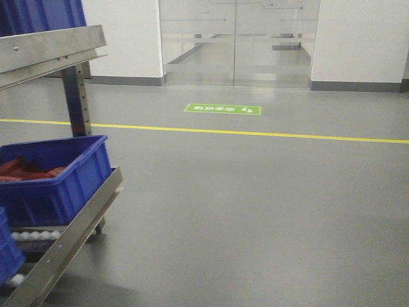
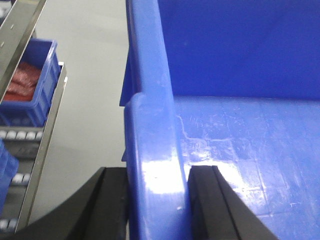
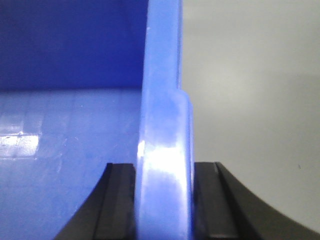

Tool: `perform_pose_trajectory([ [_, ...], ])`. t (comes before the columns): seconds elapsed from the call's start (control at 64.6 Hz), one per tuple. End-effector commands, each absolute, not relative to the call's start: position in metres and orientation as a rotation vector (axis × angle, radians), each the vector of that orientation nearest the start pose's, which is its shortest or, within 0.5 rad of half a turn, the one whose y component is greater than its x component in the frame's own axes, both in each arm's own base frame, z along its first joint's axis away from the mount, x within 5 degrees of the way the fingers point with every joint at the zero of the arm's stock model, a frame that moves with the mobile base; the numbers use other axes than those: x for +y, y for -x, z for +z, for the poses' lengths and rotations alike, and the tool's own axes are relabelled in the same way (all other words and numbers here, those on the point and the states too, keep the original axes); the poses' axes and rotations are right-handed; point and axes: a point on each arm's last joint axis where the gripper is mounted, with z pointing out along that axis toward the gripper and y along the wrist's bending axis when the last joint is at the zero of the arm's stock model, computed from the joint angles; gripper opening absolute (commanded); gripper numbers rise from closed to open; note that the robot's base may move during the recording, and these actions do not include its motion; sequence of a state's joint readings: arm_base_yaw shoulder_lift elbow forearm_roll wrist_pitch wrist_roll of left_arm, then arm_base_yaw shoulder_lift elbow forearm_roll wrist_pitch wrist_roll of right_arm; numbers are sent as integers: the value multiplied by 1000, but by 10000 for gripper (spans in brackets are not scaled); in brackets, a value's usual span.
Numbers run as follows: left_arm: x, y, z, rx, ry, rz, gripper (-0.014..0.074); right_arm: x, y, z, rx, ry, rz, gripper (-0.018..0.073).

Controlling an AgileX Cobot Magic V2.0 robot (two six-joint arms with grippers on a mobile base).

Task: Move blue bin to conveyor side
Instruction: 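Hold the blue bin with both grippers while the base drives across the room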

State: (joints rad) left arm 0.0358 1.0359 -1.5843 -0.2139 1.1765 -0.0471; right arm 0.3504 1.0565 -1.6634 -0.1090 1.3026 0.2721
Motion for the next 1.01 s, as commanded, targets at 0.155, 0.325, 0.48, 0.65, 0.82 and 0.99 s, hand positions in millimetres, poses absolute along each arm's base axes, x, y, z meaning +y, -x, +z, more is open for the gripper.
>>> perform_pose_trajectory([
  [0.155,-8,-152,521,1971,49,-200,-17,32,-138,527,2052,40,143,-79],
  [0.325,-8,-152,521,1971,49,-200,-17,32,-138,527,2052,40,143,-79],
  [0.48,-8,-152,521,1971,49,-200,-17,32,-138,527,2052,40,143,-79],
  [0.65,-8,-152,521,1971,49,-200,-17,32,-138,527,2052,40,143,-79],
  [0.82,-8,-152,521,1971,49,-200,-17,32,-138,527,2052,40,143,-79],
  [0.99,-8,-152,521,1971,49,-200,-17,32,-138,527,2052,40,143,-79],
])
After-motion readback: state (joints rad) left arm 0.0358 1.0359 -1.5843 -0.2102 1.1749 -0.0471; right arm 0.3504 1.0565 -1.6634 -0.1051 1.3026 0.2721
